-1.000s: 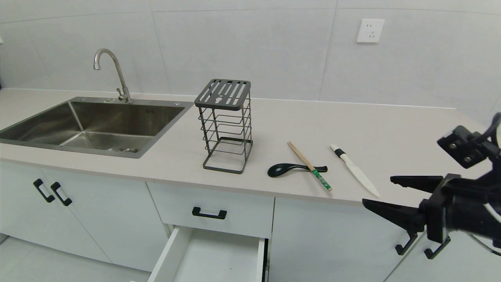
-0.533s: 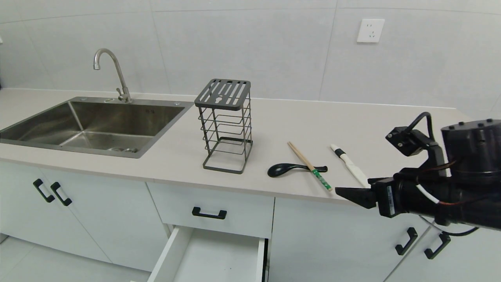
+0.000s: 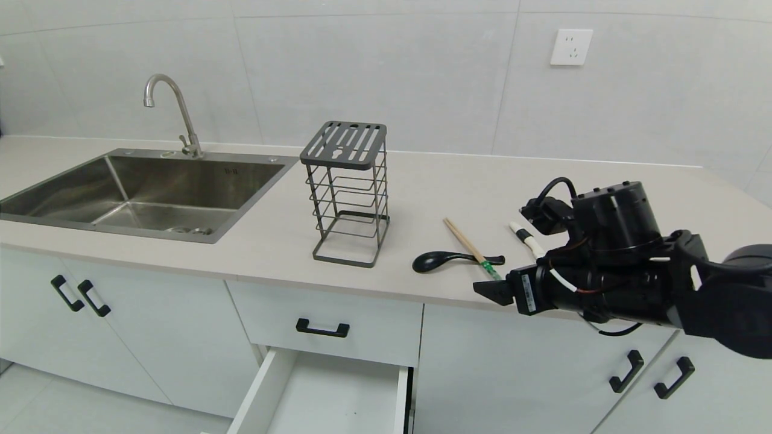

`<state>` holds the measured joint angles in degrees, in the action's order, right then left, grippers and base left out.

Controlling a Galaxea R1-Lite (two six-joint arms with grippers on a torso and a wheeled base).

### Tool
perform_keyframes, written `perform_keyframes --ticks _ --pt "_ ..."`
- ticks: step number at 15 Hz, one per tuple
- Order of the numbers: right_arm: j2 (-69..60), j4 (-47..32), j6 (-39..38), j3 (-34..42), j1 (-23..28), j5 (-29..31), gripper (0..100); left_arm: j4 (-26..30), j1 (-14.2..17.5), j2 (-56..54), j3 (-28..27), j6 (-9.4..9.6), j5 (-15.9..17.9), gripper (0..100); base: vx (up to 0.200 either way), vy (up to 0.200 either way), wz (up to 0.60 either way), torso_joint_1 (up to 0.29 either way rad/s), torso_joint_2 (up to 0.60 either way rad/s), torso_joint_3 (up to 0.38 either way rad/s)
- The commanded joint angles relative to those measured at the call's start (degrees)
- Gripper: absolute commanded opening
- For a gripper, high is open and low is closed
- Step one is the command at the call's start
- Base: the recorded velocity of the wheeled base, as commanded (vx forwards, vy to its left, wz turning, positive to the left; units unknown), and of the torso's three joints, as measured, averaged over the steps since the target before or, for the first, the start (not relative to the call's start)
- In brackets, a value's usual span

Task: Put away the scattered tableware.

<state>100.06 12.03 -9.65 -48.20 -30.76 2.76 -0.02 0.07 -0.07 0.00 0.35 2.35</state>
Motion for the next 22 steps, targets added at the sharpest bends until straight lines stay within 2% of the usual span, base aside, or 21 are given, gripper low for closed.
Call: perform_keyframes --ticks 1,16,17,22 --pt "2.95 0.01 -0.01 -0.93 0.00 1.20 100 -0.06 0.01 0.07 0.00 0.00 0.02 100 0.000 0.000 0.00 0.000 0.00 0.000" --pt "9.98 0.27 0.95 -6.91 -0.71 3.57 100 -0.06 0.01 0.07 0.00 0.00 0.02 100 0.000 0.000 0.00 0.000 0.00 0.000" --pt "10.07 0.27 1.04 -7.08 -0.62 4.10 0 0.02 0.01 0.07 0.00 0.00 0.02 100 0.000 0.000 0.00 0.000 0.00 0.000" --pt "10.68 0.27 1.04 -7.26 -0.36 4.54 0 0.02 0.01 0.07 0.00 0.00 0.02 100 0.000 0.000 0.00 0.000 0.00 0.000"
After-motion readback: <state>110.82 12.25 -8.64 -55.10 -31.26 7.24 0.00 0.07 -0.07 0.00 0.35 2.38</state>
